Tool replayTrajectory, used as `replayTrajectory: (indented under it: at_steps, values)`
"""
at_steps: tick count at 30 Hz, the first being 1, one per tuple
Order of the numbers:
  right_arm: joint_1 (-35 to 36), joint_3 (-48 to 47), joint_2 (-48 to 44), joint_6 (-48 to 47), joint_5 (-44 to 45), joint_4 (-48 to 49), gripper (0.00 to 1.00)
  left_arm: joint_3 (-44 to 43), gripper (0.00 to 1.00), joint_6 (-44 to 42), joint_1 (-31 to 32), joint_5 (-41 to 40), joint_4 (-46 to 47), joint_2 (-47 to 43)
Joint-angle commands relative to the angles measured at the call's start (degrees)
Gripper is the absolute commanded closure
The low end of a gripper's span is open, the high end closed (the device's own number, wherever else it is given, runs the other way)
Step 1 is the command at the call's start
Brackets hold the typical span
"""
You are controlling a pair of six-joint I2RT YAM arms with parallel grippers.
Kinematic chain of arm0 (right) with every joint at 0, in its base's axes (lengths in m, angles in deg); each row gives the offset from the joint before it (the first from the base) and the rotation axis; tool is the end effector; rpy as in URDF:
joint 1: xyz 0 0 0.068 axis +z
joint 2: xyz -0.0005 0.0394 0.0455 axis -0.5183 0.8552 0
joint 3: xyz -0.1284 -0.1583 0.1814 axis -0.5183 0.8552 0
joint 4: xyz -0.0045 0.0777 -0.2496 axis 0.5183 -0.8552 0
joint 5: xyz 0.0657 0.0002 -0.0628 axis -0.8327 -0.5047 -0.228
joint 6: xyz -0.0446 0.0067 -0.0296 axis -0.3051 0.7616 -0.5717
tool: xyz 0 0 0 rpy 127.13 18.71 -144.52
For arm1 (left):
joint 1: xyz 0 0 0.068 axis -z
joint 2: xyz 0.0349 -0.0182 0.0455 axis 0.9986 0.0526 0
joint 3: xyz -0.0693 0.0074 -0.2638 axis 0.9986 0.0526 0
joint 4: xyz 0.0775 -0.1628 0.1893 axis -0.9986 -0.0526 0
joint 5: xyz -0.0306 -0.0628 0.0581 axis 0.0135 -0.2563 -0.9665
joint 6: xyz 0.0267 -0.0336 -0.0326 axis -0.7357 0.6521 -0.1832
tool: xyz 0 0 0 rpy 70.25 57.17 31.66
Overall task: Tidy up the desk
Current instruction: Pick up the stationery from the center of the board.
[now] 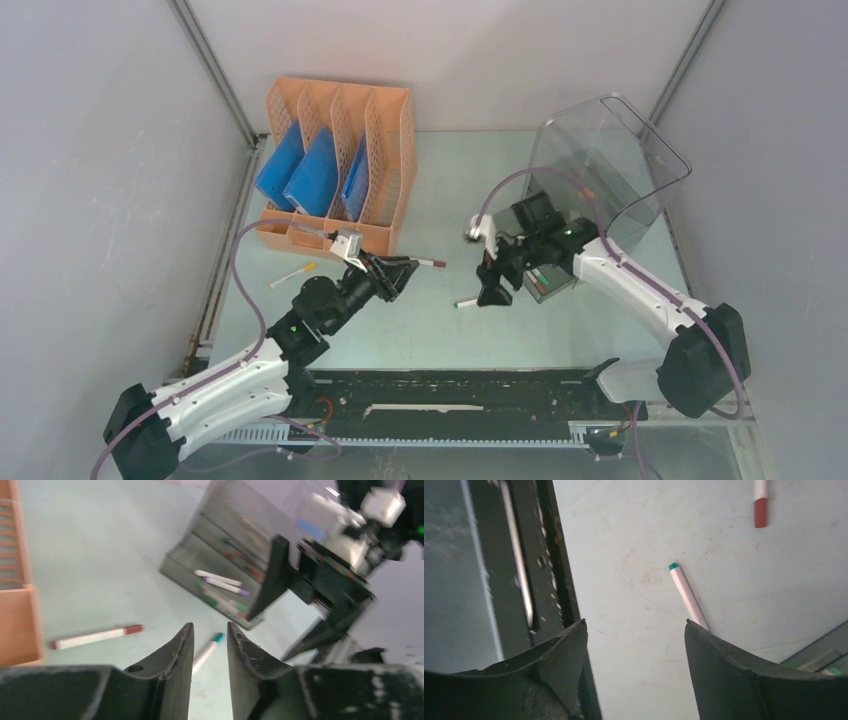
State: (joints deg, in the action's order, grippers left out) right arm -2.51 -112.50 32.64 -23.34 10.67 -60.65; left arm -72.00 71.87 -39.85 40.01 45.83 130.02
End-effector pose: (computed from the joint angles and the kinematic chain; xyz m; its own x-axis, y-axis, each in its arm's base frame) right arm 0.2179 0.1473 0.2773 -0.3018 -0.5825 -0.7548 -0.9533 0.1940 0.2315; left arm 0.1267 -0.1324 0.2556 -0.3122 -0.3979 -0.8627 0.6028 0.6189 -0.5036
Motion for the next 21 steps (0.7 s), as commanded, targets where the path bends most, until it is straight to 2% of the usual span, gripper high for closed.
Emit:
replayTrajectory:
  at_steps: [1, 5, 9, 13, 17, 21]
  values:
    - [8.34, 2.95, -0.17, -15.28, 16.13, -0.04, 0.16, -1.27, 0.55, -5.73, 0.05, -9.64, -9.43, -4.46]
    - [9.79, 6.82, 0.34, -27.62, 17.18, 3.06, 0.09, -3.28, 0.26, -8.01, -2.12, -12.5, -18.09, -6.87]
    - [10.61, 8.74, 2.56, -29.51, 19.61, 9.05, 0.09, -3.79, 0.05, -7.59, -4.67, -14.58, -24.27, -9.78]
    - [13.3, 9.44, 6.4, -30.31, 26.81, 12.29, 0.13, -5.34, 0.0, -8.96, -7.43, -14.54, -29.73, -13.15]
    - [13.84, 9.43, 10.36, -29.74, 27.95, 13.62, 0.17, -7.03, 0.0, -11.06, -9.82, -13.58, -31.78, -14.57]
    - [14.14, 9.26, 13.43, -28.47, 28.28, 13.74, 0.24, -6.74, 0.0, -9.66, -10.76, -11.97, -30.65, -13.12]
